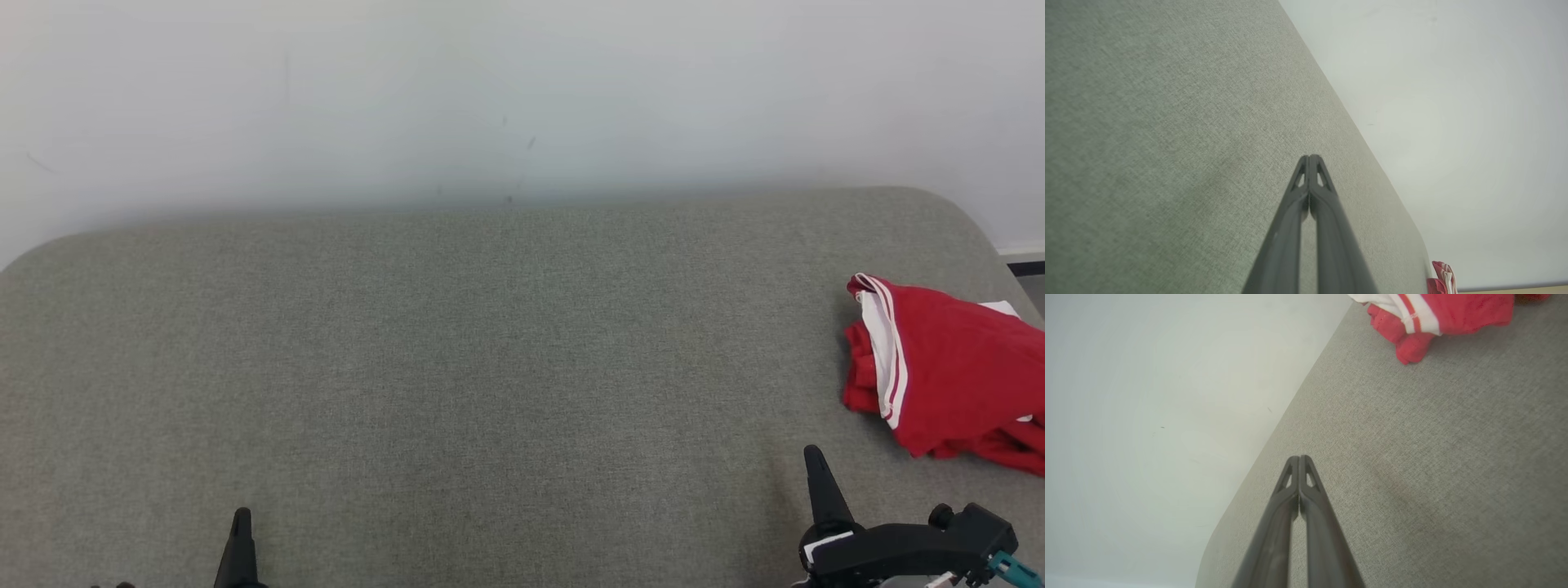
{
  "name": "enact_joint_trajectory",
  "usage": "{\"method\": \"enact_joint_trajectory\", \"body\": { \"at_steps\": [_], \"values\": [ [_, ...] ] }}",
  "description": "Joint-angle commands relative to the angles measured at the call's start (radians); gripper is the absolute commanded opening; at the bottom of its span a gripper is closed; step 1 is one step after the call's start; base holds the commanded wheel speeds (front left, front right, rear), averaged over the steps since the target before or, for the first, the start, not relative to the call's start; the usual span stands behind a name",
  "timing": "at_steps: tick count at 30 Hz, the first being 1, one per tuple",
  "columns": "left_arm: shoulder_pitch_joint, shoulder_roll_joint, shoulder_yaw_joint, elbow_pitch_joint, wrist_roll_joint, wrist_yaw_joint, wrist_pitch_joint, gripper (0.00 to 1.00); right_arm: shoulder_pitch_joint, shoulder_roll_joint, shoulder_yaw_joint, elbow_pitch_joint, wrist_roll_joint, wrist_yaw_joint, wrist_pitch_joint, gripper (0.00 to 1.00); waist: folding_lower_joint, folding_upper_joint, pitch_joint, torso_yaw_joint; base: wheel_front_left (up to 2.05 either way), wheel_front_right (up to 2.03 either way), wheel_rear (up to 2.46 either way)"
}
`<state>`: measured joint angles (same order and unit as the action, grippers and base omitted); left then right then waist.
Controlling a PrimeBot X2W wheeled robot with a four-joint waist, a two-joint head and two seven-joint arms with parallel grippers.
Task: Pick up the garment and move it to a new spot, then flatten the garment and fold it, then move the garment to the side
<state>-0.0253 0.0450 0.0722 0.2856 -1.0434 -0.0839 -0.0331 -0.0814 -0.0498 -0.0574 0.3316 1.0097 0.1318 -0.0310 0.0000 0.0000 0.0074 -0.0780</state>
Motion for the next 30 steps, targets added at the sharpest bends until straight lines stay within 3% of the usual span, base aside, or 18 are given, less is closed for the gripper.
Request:
{"method": "enact_joint_trajectory", "body": {
  "at_steps": [1, 30],
  "values": [
    [-0.022, 0.005, 0.005, -0.012, -0.018, -0.005, 0.006, 0.00, -0.018, 0.000, -0.004, -0.016, 0.022, -0.001, 0.006, 0.00, 0.0000, 0.0000, 0.000, 0.001, 0.00, 0.00, 0.00],
    [-0.059, 0.006, 0.025, -0.029, -0.311, -0.029, 0.081, 0.00, -0.025, 0.000, -0.033, -0.055, 0.328, -0.001, 0.081, 0.00, 0.0000, 0.0000, -0.002, 0.036, 0.00, 0.00, 0.00]
  ]
}}
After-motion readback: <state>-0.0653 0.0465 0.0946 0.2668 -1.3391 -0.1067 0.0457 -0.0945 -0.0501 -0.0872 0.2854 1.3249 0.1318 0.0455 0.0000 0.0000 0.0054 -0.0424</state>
